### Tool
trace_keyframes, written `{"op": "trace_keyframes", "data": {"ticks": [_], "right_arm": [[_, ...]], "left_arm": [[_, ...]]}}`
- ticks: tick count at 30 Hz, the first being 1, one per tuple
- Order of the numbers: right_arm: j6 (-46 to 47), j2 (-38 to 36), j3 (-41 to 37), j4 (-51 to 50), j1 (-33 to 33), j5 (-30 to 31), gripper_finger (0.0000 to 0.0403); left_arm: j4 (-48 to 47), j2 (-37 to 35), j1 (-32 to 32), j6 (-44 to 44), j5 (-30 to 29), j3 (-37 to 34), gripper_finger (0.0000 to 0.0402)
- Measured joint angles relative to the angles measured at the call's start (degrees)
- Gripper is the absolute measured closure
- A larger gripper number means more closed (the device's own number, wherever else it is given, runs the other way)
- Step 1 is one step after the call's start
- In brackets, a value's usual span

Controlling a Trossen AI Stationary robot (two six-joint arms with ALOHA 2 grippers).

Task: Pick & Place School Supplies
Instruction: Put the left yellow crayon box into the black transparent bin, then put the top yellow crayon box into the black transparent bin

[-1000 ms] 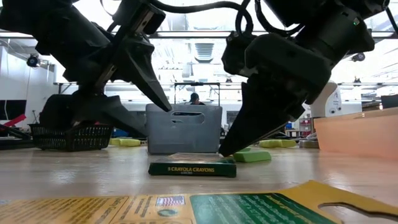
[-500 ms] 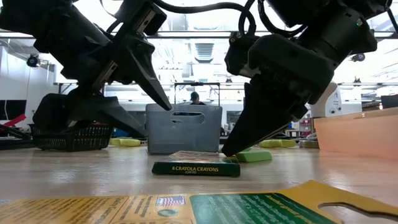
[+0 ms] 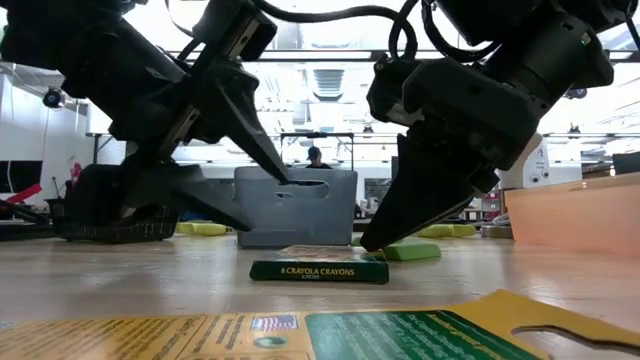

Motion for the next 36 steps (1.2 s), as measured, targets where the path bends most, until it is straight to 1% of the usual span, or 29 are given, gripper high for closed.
{"op": "trace_keyframes", "data": {"ticks": [3,13,15,20,27,32,36], "right_arm": [[-1.74,-0.26,0.15,-0.26,0.16,-1.21,0.0346],[-1.15,-0.32,2.62,-4.54,0.08,-5.35,0.0346],[-1.31,-0.32,2.82,-4.75,0.10,-5.20,0.0346],[-3.26,-1.17,3.83,-5.41,0.83,-2.32,0.0346],[-3.92,-4.07,3.51,-6.78,2.09,-1.75,0.0346],[-4.57,-4.44,3.56,-6.13,2.90,2.46,0.0346],[-4.46,-4.57,3.56,-5.97,3.05,1.08,0.0346]], "left_arm": [[0.75,0.14,0.34,0.94,-0.02,0.00,0.0195],[0.64,0.14,0.53,1.28,-0.02,0.00,0.0195],[0.60,0.14,0.55,1.28,-0.02,0.00,0.0195],[0.61,0.13,0.59,1.29,-0.02,0.00,0.0195],[0.67,0.12,0.59,2.59,-0.02,0.02,0.0195],[0.53,0.12,0.59,2.83,-0.02,0.02,0.0195],[0.51,0.12,0.59,2.85,-0.02,0.02,0.0195]]}}
